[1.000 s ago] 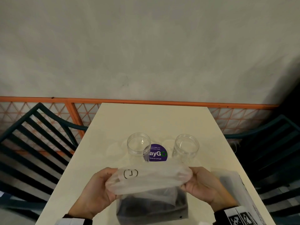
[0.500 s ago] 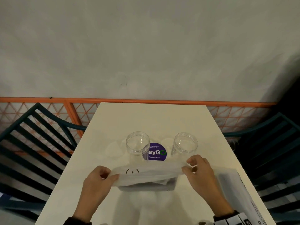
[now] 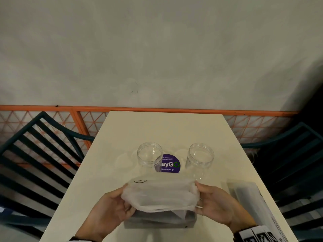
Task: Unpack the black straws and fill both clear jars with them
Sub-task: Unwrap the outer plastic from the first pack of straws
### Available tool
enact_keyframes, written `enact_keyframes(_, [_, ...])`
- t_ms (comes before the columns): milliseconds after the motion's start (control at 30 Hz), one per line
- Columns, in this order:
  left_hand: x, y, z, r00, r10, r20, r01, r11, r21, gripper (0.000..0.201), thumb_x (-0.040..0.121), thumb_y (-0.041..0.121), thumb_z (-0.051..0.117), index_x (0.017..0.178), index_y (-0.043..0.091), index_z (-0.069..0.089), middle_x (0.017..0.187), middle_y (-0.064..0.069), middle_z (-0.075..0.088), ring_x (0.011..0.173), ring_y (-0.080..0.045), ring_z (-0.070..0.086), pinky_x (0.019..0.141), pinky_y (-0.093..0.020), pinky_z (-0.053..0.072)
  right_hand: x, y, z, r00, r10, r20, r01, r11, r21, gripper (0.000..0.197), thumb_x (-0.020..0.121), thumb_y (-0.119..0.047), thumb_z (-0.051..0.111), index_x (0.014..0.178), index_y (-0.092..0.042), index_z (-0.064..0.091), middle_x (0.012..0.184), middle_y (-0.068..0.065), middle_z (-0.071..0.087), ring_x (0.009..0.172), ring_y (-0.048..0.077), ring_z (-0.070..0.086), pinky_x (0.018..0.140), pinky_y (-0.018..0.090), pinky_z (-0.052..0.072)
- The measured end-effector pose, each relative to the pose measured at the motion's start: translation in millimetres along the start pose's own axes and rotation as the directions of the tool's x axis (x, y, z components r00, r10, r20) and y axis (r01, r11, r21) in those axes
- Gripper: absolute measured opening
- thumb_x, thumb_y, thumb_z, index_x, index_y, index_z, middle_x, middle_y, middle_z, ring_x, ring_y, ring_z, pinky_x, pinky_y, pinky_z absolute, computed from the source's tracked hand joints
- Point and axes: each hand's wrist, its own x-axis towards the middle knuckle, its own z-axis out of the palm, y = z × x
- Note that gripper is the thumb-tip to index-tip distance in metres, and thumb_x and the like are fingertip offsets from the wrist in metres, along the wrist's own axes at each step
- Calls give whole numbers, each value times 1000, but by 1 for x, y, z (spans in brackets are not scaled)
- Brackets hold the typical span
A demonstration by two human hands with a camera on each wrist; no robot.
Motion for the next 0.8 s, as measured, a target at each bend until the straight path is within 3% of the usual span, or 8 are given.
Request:
enact_keyframes(100, [3, 3, -9, 998, -39, 44, 39, 999, -16, 65, 40, 9, 83, 102, 5, 65, 82, -9, 67, 60, -19, 62, 58, -29, 54, -2, -3, -3, 999, 51, -10, -50, 993, 103, 18, 77, -8, 52, 76, 0, 69, 72, 15, 71, 63, 28, 67, 67, 37, 46])
enact_keyframes(200, [2, 4, -8, 993, -56, 103, 58, 998, -9, 65, 48, 20, 78, 108, 4, 60, 91, -9, 60, 65, -19, 56, 56, -29, 51, -7, -4, -1, 999, 24, 38, -31, 978, 208, 22, 76, -14, 52, 66, -1, 67, 71, 15, 69, 73, 28, 59, 66, 35, 40])
enact_keyframes(267, [2, 0, -6, 995, -5, 96, -1, 998, 58, 66, 47, 22, 79, 108, 3, 61, 88, -9, 61, 64, -17, 56, 55, -28, 50, -7, -1, 2, 996, -48, 79, 35, 987, 154, 9, 63, -8, 61, 67, -4, 68, 73, 13, 70, 72, 25, 62, 61, 32, 45])
enact_keyframes(333, [2, -5, -4, 995, 64, 71, -76, 981, 178, 65, 43, 18, 81, 104, 2, 67, 91, -11, 66, 74, -19, 60, 62, -29, 48, -5, 4, -2, 991, -98, 93, 97, 995, 17, 26, 53, -1, 68, 78, -7, 67, 80, 12, 70, 73, 24, 65, 56, 30, 50])
enact_keyframes(433, [3, -11, 0, 979, 181, -95, -137, 925, 354, 49, 51, 12, 75, 98, 1, 65, 92, -15, 65, 80, -24, 58, 68, -32, 46, 2, 11, -2, 980, -198, -10, 192, 961, -199, 19, 74, 1, 66, 80, -12, 53, 90, 12, 62, 84, 27, 58, 63, 32, 49])
enact_keyframes(533, [5, -15, 1, 884, 380, -271, -135, 764, 630, 29, 58, 18, 60, 85, 5, 59, 88, -15, 60, 76, -25, 53, 70, -37, 46, 7, 17, -4, 910, -374, -180, 247, 836, -490, 13, 85, -1, 54, 77, -10, 49, 86, 9, 54, 84, 25, 51, 65, 33, 53])
enact_keyframes(667, [6, -13, -2, 736, 632, -244, -87, 446, 891, 9, 75, 12, 64, 80, 11, 56, 93, -6, 50, 76, -19, 53, 68, -33, 38, 6, 18, -10, 800, -560, -213, 265, 649, -713, 10, 84, -3, 56, 80, -11, 53, 85, 8, 58, 81, 25, 55, 72, 36, 57])
enact_keyframes(800, [6, -12, -8, 779, 599, -184, -104, 413, 905, 11, 78, 14, 66, 69, 8, 65, 66, -5, 66, 66, -20, 59, 62, -25, 44, 12, 17, -15, 821, -495, -285, 236, 749, -619, 7, 82, -7, 63, 87, -9, 58, 93, 15, 62, 87, 29, 61, 79, 39, 57])
